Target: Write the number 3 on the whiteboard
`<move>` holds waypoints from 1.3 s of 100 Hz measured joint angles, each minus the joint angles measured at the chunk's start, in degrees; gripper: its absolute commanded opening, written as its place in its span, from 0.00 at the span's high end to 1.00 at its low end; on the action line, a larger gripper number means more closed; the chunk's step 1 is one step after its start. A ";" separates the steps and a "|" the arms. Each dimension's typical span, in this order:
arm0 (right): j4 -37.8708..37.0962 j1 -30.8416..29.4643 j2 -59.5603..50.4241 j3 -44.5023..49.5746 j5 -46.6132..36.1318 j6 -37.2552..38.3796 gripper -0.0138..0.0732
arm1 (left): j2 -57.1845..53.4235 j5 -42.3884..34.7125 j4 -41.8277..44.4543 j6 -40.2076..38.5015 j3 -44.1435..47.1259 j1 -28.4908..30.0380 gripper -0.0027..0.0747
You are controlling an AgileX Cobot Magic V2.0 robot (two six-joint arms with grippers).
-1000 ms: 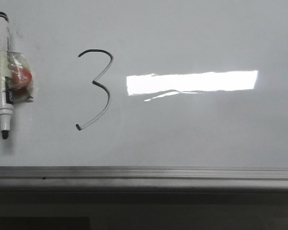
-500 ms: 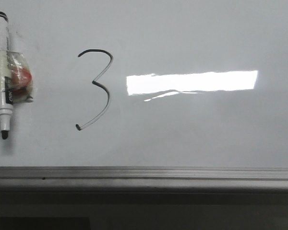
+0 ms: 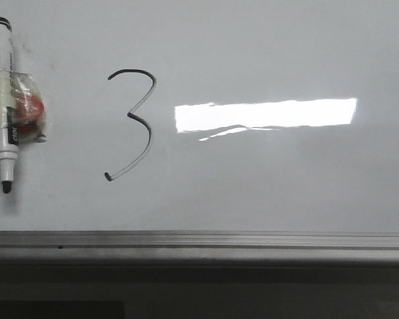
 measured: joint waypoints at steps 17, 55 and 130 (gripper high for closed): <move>0.00 0.00 0.00 0.00 0.00 0.00 0.90 | 0.00 0.53 1.09 0.31 0.00 2.64 0.99; 0.00 0.00 0.00 0.00 0.00 0.00 0.90 | 0.00 0.53 2.05 0.31 0.00 2.85 0.99; -2.59 -4.38 0.00 11.39 -10.76 0.15 0.90 | 0.00 0.58 2.05 0.31 0.00 2.85 0.99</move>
